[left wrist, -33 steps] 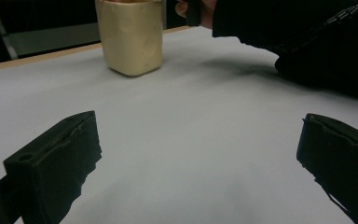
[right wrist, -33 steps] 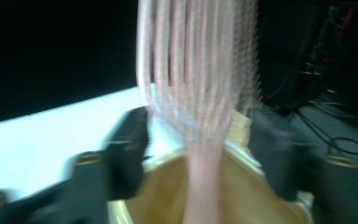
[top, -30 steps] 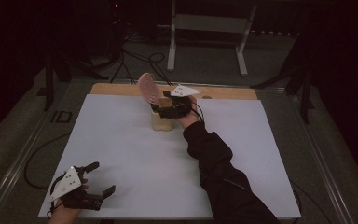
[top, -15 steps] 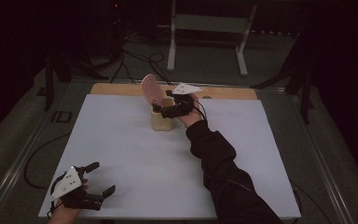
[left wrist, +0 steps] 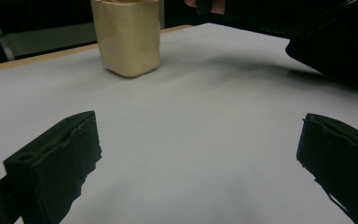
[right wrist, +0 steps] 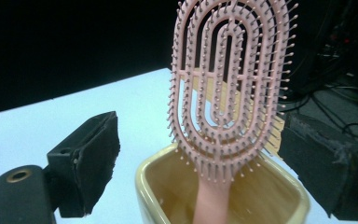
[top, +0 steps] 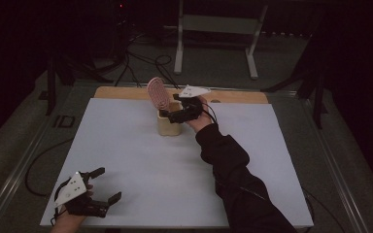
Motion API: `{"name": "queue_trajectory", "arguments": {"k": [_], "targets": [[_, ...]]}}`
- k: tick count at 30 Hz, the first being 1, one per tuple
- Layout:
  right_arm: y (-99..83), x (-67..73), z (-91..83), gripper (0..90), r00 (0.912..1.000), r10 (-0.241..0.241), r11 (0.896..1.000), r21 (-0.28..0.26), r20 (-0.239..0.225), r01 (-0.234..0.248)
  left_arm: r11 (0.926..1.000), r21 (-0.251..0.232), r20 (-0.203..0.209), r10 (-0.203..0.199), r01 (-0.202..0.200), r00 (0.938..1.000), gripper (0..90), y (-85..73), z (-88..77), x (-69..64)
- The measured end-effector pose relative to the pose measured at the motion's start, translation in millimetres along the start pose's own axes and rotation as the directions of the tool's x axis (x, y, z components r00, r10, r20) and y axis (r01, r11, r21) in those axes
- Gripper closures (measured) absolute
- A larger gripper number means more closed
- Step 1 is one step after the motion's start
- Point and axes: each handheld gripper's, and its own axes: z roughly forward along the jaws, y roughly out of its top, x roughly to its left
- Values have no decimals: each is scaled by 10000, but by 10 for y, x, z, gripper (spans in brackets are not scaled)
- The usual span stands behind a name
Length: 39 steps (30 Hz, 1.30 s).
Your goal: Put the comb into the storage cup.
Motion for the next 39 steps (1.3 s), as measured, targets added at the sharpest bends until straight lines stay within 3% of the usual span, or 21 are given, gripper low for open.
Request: {"name": "queue_trajectory", "arguments": {"k": [16, 39], "targets": [[4, -39, -172, 130, 10000, 78, 9999, 109, 25, -78, 10000, -45, -16, -27, 27, 10000, 0, 0, 1, 7], [-108, -63, -798, 122, 9993, 367, 9989, 299, 85, -370, 10000, 43, -76, -21, 21, 10000, 0, -3, -1, -6]]}}
